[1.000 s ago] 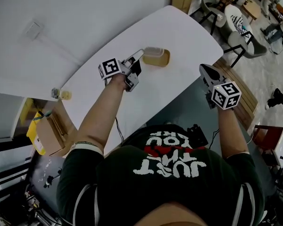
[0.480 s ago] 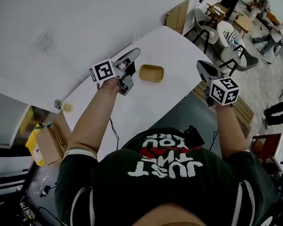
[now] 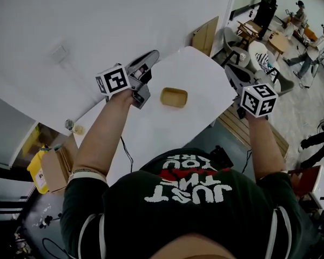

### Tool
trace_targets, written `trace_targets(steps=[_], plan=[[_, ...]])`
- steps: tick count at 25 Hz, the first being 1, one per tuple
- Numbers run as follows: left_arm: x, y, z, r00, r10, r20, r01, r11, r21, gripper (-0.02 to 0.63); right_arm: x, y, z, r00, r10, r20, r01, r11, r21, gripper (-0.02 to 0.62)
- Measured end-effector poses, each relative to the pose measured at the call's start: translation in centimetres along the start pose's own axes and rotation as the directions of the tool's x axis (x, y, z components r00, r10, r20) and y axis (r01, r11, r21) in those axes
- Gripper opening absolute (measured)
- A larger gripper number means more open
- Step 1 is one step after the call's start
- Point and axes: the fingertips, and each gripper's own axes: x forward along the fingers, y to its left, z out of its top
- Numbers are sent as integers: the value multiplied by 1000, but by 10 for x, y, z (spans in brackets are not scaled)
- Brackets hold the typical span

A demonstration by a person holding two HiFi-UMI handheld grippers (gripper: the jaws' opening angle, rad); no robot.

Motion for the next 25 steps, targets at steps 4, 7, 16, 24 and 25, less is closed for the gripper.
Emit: trace_targets(steps=[4,7,16,24,25], plan=[[-1,-7,22,1000,8,21,-10,997,71,43,6,1,21,1000,6,19,-5,1000,-29,6],[0,-15,33,1000,10,26,-14,992,127,43,7,-1,31,1000,10,29,-9,999,-39,6],[5,-30,49,1000,18,26,-23,975,219,41,11,-2,50,998,15,54,-12,998,-55,6],[4,-23,47,1000,26,18,-29,977,212,41,13,-5,50,999,14,51,-11,999,-51,6],[4,-22,47,1000,27,17,-30,977,211,41,13,-5,50,999,14,51,-11,999,-51,6]])
